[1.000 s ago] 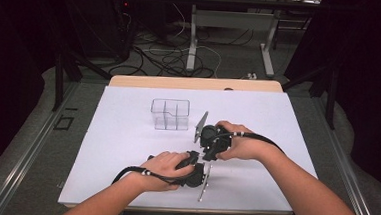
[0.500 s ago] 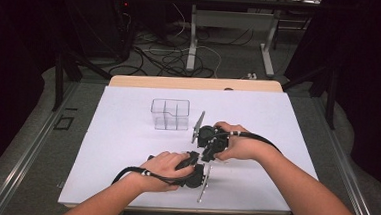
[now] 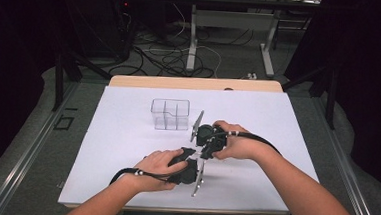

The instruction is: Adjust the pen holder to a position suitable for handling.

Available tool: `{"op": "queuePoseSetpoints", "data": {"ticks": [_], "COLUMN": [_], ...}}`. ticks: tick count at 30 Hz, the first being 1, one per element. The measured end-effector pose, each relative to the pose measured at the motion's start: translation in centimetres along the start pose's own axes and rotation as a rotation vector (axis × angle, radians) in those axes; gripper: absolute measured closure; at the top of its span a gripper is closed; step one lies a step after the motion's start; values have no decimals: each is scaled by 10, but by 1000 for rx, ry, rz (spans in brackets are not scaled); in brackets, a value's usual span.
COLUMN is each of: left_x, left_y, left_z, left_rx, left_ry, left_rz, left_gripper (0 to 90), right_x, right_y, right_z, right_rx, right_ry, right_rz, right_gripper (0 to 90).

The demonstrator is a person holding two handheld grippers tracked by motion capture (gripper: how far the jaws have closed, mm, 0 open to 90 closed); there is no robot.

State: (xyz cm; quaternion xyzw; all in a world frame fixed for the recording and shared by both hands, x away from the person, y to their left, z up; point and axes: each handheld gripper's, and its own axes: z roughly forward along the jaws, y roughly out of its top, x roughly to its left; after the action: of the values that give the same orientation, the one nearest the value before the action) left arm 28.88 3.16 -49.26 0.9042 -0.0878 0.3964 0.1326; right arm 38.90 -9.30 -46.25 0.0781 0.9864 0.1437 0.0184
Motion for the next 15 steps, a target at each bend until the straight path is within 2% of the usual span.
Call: {"op": "queuePoseSetpoints", "data": {"ticks": [2, 3, 4, 6, 9, 11, 15], "left_x": [1, 2, 2, 3, 6, 7, 11], "left_y": [-5, -7, -10, -15, -24, -30, -40], "left_z": [-1, -1, 0, 2, 4, 4, 5], "left_rx": [-6, -9, -15, -21, -7, -1, 13], "left_ry": [0, -2, 5, -1, -2, -3, -1], "left_rz": [-25, -28, -42, -69, -90, -118, -176], "left_gripper": [595, 582, 567, 529, 506, 500, 450], "right_x": [-1, -4, -4, -6, -7, -9, -12], "right_y": [-1, -1, -1, -1, 0, 0, 1], "right_z": [0, 1, 0, -1, -2, -1, -1], "right_rx": [9, 3, 3, -6, -4, -7, 0], "right_ry": [-17, -28, -44, -47, -60, -72, -104], "right_rz": [13, -3, 1, 8, 28, 21, 49], "right_gripper": [794, 793, 794, 794, 794, 794, 794]}}
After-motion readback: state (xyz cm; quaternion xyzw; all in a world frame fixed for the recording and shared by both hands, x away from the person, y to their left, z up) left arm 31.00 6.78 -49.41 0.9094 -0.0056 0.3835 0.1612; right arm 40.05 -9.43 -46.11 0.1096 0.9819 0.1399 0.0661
